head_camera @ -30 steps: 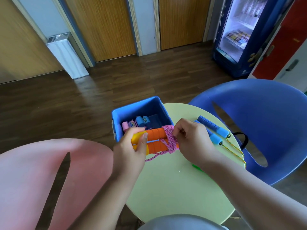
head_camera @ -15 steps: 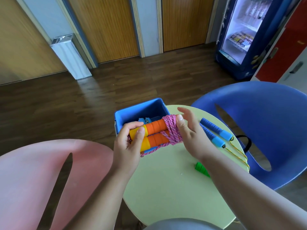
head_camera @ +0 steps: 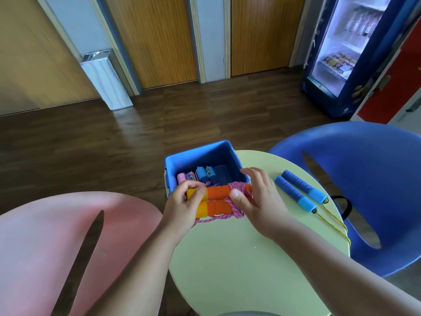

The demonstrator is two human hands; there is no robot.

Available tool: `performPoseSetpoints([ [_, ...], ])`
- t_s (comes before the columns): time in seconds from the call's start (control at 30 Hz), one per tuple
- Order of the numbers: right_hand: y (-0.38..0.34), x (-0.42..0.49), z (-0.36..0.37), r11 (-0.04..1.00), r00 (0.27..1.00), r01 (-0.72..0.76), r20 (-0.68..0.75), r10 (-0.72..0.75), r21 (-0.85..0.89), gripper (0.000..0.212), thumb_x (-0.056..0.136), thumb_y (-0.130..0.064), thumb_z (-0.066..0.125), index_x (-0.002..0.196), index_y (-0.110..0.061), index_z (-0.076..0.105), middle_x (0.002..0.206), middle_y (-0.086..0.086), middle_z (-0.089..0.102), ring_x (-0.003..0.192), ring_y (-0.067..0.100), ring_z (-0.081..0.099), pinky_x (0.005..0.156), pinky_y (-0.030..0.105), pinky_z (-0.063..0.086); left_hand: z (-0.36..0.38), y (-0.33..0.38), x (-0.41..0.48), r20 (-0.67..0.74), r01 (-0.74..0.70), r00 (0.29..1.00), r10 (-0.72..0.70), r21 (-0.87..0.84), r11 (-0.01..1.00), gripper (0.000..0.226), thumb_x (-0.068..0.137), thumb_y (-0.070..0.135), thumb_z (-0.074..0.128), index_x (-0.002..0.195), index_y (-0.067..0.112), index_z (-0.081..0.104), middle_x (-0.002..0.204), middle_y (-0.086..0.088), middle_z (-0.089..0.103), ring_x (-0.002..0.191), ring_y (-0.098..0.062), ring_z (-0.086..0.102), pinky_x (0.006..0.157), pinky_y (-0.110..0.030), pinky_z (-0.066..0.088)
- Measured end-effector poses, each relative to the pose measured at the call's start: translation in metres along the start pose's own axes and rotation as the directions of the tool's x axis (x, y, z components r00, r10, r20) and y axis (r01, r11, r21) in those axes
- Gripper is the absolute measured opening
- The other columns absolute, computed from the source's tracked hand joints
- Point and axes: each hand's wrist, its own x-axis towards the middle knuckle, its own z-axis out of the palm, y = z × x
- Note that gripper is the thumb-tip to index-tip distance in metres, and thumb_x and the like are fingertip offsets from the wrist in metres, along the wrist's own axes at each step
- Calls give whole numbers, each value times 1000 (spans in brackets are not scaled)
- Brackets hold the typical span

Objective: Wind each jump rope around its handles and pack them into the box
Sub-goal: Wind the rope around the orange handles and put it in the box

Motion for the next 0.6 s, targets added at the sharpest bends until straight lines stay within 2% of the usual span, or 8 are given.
performPoseSetpoints([
  [0.07, -2, 3, -5, 954, 962, 269, 87, -259, -131, 76, 84, -80, 53, 139, -28, 52, 142, -6, 50, 127, 16, 47, 105, 34, 40, -3, 6, 8, 91, 39, 995, -44, 55, 998, 9, 98, 36, 65, 92, 35, 72, 81, 10, 67, 64, -18, 59, 45, -26, 42],
  [0.1, -4, 7, -6, 920, 933, 349, 159, -323, -178, 68, 80, -77, 60, 130, -31, 57, 135, -7, 55, 121, 17, 51, 102, 36, 44, -4, 8, 12, 131, 65, 989, -73, 63, 996, 9, 98, 38, 65, 93, 35, 72, 87, 4, 66, 64, -18, 60, 44, -27, 42],
  [0.2, -10, 21, -2, 874, 889, 436, 257, -380, -215, 49, 77, -59, 76, 113, -28, 63, 119, -6, 60, 106, 22, 54, 93, 35, 49, -9, 16, 27, 203, 134, 970, -137, 29, 991, 12, 97, 44, 67, 93, 34, 73, 109, -6, 60, 70, -21, 61, 47, -26, 42],
  [0.3, -13, 36, -1, 860, 883, 457, 235, -407, -227, 41, 78, -42, 80, 110, -24, 63, 111, -4, 63, 98, 20, 56, 87, 30, 45, -16, 21, 42, 261, 149, 955, -141, -11, 989, 12, 100, 39, 64, 95, 33, 74, 85, -3, 62, 59, -20, 56, 46, -22, 36],
  [0.4, -15, 45, 2, 853, 888, 451, 228, -399, -263, 32, 80, -37, 76, 105, -24, 61, 100, -3, 63, 88, 19, 54, 78, 25, 36, -22, 21, 57, 341, 141, 933, -114, -56, 989, 15, 104, 31, 59, 105, 30, 74, 67, 1, 59, 47, -20, 51, 43, -21, 32],
  [0.5, -17, 48, 11, 889, 923, 377, 179, -340, -260, 30, 82, -39, 72, 105, -26, 58, 99, -3, 61, 85, 20, 54, 73, 28, 42, -29, 22, 69, 373, 128, 924, -84, -95, 987, 21, 106, 38, 54, 118, 36, 71, 71, -5, 61, 50, -22, 55, 44, -25, 36],
  [0.6, -21, 56, 17, 953, 976, 212, 91, -197, -217, 29, 84, -38, 74, 103, -25, 58, 95, -3, 60, 82, 20, 55, 70, 34, 49, -40, 13, 88, 329, 135, 940, -87, -127, 983, 38, 97, 63, 47, 125, 43, 64, 93, -4, 67, 60, -24, 66, 50, -29, 47],
])
